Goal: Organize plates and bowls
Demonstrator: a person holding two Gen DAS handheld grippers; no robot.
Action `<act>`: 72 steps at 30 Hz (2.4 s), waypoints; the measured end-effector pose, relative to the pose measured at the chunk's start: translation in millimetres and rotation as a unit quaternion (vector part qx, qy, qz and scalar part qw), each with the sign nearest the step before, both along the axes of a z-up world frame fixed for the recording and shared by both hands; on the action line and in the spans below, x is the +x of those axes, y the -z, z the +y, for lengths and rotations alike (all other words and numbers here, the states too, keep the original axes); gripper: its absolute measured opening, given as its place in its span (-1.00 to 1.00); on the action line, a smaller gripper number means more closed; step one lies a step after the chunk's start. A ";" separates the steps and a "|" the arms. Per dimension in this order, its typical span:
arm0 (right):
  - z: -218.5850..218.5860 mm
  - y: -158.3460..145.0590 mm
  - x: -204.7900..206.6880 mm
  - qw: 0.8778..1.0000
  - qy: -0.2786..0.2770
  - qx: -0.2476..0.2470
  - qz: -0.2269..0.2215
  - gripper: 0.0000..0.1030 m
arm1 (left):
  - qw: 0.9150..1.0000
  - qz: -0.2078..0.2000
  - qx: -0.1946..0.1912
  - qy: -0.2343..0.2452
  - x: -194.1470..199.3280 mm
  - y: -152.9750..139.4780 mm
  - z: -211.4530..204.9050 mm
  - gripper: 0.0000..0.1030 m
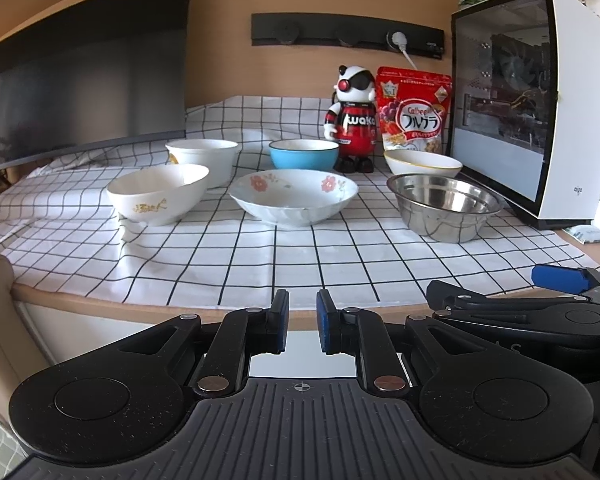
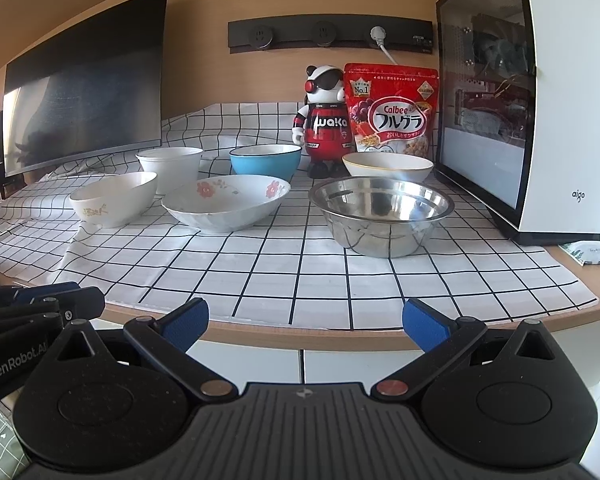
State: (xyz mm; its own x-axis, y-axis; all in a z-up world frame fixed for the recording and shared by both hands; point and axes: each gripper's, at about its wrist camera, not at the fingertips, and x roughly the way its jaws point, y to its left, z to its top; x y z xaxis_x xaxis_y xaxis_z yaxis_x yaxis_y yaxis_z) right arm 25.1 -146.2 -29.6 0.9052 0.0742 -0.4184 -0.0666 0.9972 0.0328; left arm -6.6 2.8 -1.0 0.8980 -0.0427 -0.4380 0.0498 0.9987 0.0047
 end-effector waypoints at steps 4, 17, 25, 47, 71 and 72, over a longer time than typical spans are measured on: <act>0.2 -0.2 0.2 1.000 -0.001 0.001 0.002 1.00 | 1.000 0.001 -0.001 -0.002 -1.6 -1.0 1.0 -0.67; 3.1 0.6 -0.5 1.000 -0.003 0.000 0.000 1.00 | 1.000 0.000 -0.001 -0.007 -2.9 -3.9 2.5 -0.67; 0.0 1.3 1.0 1.000 -0.002 0.002 0.002 1.00 | 1.000 0.001 -0.001 -0.007 -3.3 -4.3 2.9 -0.67; 2.7 2.4 3.0 1.000 -0.005 0.001 0.001 1.00 | 1.000 0.006 -0.002 -0.013 -4.3 -5.3 5.8 -0.67; 30.8 -30.1 67.1 0.994 -0.071 0.079 0.039 1.00 | 0.966 0.122 -0.208 -0.092 73.5 -37.1 129.4 -0.67; 38.1 -32.8 77.2 0.991 -0.078 0.090 0.055 1.00 | 0.957 0.133 -0.243 -0.090 82.8 -35.5 144.8 -0.67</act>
State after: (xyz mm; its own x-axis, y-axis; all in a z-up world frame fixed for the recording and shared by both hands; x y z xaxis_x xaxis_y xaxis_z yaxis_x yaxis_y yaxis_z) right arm 102.3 -108.1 3.2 0.8260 0.2923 -0.4820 -0.2057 0.9524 0.2250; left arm 76.2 147.6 34.5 0.7698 -0.1546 -0.6192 -0.1886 0.8718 -0.4521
